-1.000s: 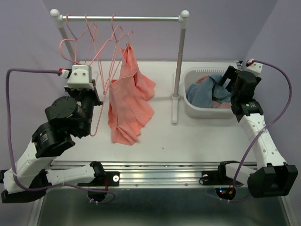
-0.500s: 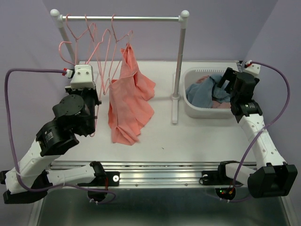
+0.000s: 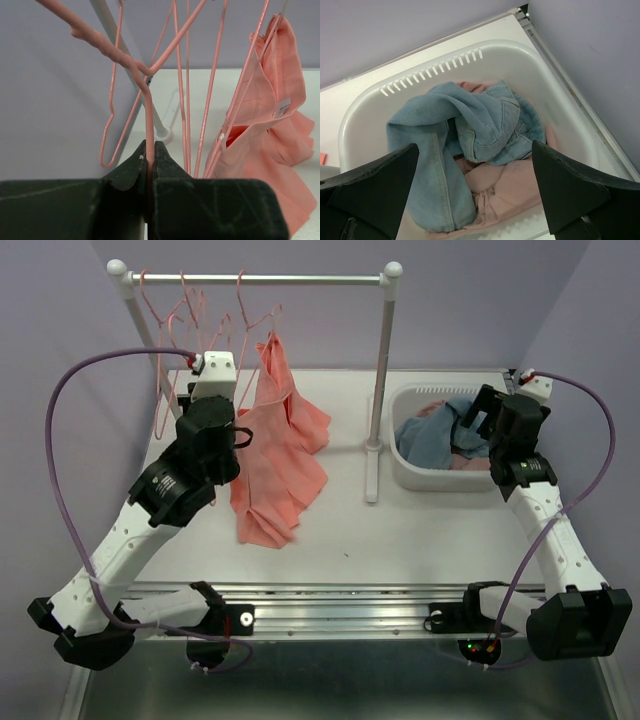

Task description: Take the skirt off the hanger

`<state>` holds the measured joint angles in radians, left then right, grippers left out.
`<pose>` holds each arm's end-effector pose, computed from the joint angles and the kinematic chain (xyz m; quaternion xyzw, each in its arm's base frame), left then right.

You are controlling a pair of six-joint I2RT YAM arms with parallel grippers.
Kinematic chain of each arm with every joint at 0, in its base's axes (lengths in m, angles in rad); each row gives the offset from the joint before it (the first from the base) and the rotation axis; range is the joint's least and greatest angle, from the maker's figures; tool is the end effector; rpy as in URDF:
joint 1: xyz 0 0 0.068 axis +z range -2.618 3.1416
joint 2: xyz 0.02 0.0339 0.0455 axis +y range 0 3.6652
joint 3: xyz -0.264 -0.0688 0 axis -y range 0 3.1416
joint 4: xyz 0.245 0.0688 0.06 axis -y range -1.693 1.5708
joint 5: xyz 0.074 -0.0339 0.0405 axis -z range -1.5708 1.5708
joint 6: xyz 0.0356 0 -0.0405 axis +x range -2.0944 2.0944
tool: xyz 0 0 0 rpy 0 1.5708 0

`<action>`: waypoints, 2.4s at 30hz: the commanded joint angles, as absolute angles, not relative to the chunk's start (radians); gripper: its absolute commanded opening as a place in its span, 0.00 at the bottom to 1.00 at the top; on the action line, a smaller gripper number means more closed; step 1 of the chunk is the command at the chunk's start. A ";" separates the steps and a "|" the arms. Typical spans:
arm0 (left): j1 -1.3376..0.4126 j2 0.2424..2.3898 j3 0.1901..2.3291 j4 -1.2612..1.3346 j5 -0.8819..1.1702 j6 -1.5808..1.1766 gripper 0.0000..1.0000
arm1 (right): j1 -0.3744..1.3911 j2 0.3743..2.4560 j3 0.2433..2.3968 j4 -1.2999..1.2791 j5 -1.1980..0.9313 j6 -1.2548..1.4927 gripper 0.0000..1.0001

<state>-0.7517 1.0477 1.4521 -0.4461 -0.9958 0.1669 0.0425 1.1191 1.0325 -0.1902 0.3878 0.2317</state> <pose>0.1541 -0.1032 0.4899 -0.0152 0.7149 0.1547 0.6817 0.2573 -0.0025 0.3604 0.1896 0.7685 -0.0715 0.6070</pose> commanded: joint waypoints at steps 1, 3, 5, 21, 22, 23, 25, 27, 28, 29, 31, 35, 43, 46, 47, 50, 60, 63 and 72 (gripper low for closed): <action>-0.697 1.078 1.531 -0.397 -0.953 0.199 0.00 | 0.049 1.098 1.026 -0.138 0.380 0.221 1.00; -0.677 1.092 1.551 -0.399 -0.937 0.213 0.00 | 0.049 1.100 1.025 -0.138 0.380 0.224 1.00; -0.652 1.111 1.572 -0.382 -0.910 0.245 0.00 | 0.049 1.101 1.023 -0.135 0.374 0.225 1.00; -0.499 1.322 1.804 -0.325 -0.730 0.350 0.00 | 0.049 1.104 1.022 -0.135 0.370 0.225 1.00; -0.494 1.350 1.837 -0.325 -0.727 0.356 0.00 | 0.049 1.103 1.022 -0.137 0.371 0.224 1.00; -0.492 1.364 1.856 -0.327 -0.724 0.356 0.00 | 0.049 1.104 1.020 -0.135 0.371 0.224 1.00; -0.488 1.403 1.905 -0.330 -0.712 0.360 0.00 | 0.049 1.108 1.020 -0.137 0.373 0.224 1.00; -0.485 1.428 1.931 -0.333 -0.700 0.364 0.00 | 0.049 1.108 1.020 -0.137 0.373 0.221 1.00; -0.477 1.451 1.954 -0.333 -0.699 0.364 0.00 | 0.049 1.106 1.019 -0.135 0.373 0.222 1.00; -0.473 1.462 1.968 -0.334 -0.707 0.364 0.00 | 0.049 1.104 1.019 -0.137 0.373 0.221 1.00; -0.463 1.505 2.008 -0.350 -0.730 0.360 0.00 | 0.049 1.103 1.019 -0.135 0.373 0.221 1.00; -0.436 1.552 2.048 -0.357 -0.732 0.351 0.00 | 0.049 1.100 1.017 -0.133 0.373 0.221 1.00; -0.382 1.578 2.019 -0.324 -0.637 0.341 0.00 | 0.049 1.100 1.015 -0.132 0.374 0.219 1.00; -0.380 1.562 1.967 -0.304 -0.614 0.325 0.00 | 0.049 1.098 1.014 -0.132 0.379 0.219 1.00; -0.380 1.557 1.951 -0.296 -0.612 0.321 0.00 | 0.049 1.098 1.015 -0.132 0.377 0.221 1.00; -0.371 1.545 1.905 -0.284 -0.600 0.307 0.00 | 0.049 1.097 1.014 -0.132 0.376 0.221 1.00; -0.365 1.532 1.822 -0.290 -0.600 0.279 0.00 | 0.049 1.086 1.008 -0.129 0.368 0.224 1.00; -0.362 1.522 1.789 -0.288 -0.604 0.264 0.00 | 0.049 1.086 1.008 -0.130 0.365 0.224 1.00; -0.360 1.517 1.790 -0.322 -0.607 0.221 0.08 | 0.049 1.080 1.008 -0.130 0.353 0.230 1.00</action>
<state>-0.3683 1.5658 1.7782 -0.3321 -0.6006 0.2527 0.0425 1.1103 1.0103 -0.1715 0.3653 0.2321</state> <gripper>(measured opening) 0.110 0.998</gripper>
